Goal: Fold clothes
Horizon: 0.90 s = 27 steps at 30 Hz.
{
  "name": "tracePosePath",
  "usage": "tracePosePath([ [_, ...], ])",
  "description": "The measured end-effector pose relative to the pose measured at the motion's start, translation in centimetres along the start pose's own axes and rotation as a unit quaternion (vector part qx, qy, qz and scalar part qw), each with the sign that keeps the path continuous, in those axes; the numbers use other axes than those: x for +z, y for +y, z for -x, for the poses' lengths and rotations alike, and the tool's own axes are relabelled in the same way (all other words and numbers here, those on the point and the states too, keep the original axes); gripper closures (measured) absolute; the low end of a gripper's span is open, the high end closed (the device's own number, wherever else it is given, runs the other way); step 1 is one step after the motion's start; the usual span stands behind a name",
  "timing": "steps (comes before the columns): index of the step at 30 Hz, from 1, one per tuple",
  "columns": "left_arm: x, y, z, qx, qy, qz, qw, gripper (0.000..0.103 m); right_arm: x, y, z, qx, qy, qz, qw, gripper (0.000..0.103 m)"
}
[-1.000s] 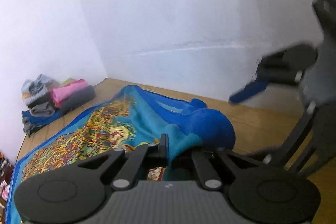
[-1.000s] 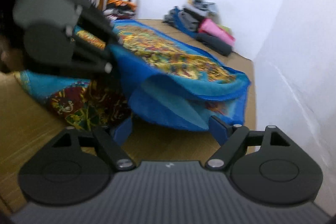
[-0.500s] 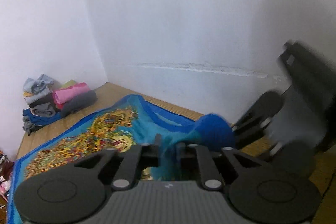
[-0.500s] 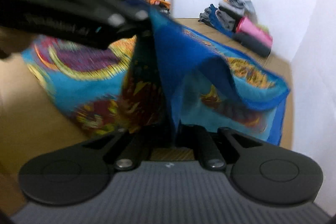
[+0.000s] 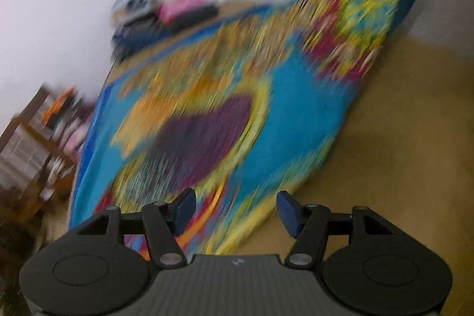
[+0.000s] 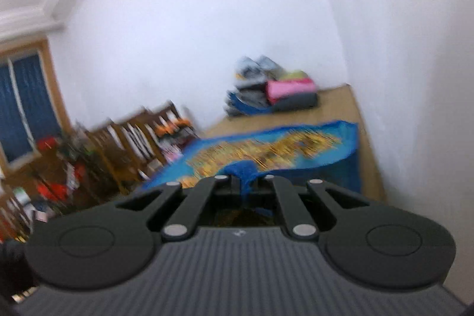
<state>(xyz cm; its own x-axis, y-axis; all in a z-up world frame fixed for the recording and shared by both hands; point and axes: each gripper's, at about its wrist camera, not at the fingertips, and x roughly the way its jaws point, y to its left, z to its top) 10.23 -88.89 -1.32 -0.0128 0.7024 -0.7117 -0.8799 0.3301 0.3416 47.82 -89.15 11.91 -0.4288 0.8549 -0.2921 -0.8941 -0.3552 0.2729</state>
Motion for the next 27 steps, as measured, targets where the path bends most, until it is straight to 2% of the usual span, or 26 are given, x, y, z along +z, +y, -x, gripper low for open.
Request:
tracePosePath([
  [2,-1.5,0.9,-0.3,0.018,0.021,0.007,0.9996,0.041,-0.8,0.7,0.5,-0.01,0.031,0.014,0.999,0.099],
  [5,-3.2,1.8,0.5,0.05,0.031,-0.007,0.9983,0.041,-1.7,2.0,1.3,-0.025,0.069,0.041,0.996,0.099],
  [7,-3.6,2.3,0.8,0.059,0.032,-0.022,0.9975,0.04,-2.1,2.9,1.7,-0.063,0.104,0.085,0.989,0.099],
  [9,-3.4,2.7,-0.2,0.061,0.033,-0.037,0.9969,0.039,-2.6,3.8,0.7,-0.143,0.148,0.154,0.966,0.099],
  [11,-3.0,3.0,-1.5,0.058,0.034,-0.054,0.9963,0.039,-3.5,3.5,-1.5,-0.23,0.181,0.184,0.938,0.098],
  [14,-2.5,1.9,-3.2,0.04,0.03,-0.099,0.9938,0.039,-5.4,2.4,-4.8,-0.318,0.205,0.205,0.903,0.093],
  [15,-2.4,1.4,-3.3,0.04,0.021,-0.115,0.9923,0.041,-6.4,2.5,-6.0,-0.341,0.222,0.222,0.886,0.086],
  [16,-2.3,1.1,-3.3,0.036,0.015,-0.125,0.9914,0.042,-7.6,2.8,-6.7,-0.354,0.237,0.239,0.872,0.073],
  [17,-2.2,1.0,-3.4,0.03,0.011,-0.127,0.9914,0.043,-8.7,3.3,-6.9,-0.355,0.245,0.251,0.867,0.067],
  [19,-2.1,0.9,-3.6,0.021,0.003,-0.123,0.9921,0.051,-10.7,4.2,-6.8,-0.348,0.248,0.262,0.865,0.043],
  [20,-2.1,0.8,-3.6,0.016,-0.001,-0.122,0.9924,0.059,-11.7,4.6,-6.8,-0.346,0.25,0.263,0.866,0.039],
  [21,-2.0,0.8,-3.8,0.01,-0.002,-0.119,0.9928,0.075,-12.6,4.8,-6.5,-0.342,0.252,0.263,0.866,0.033],
  [23,-1.7,0.8,-4.2,-0.001,0.01,-0.106,0.9943,0.102,-14.5,5.7,-6.5,-0.323,0.254,0.269,0.871,0.033],
  [25,-1.2,1.4,-3.7,-0.005,0.003,-0.075,0.9972,0.102,-16.2,7.2,-7.2,-0.274,0.256,0.283,0.883,0.033],
  [27,-0.4,2.7,-3.1,-0.012,-0.011,-0.028,0.9995,0.102,-17.9,8.9,-8.1,-0.208,0.254,0.317,0.89,0.033],
])
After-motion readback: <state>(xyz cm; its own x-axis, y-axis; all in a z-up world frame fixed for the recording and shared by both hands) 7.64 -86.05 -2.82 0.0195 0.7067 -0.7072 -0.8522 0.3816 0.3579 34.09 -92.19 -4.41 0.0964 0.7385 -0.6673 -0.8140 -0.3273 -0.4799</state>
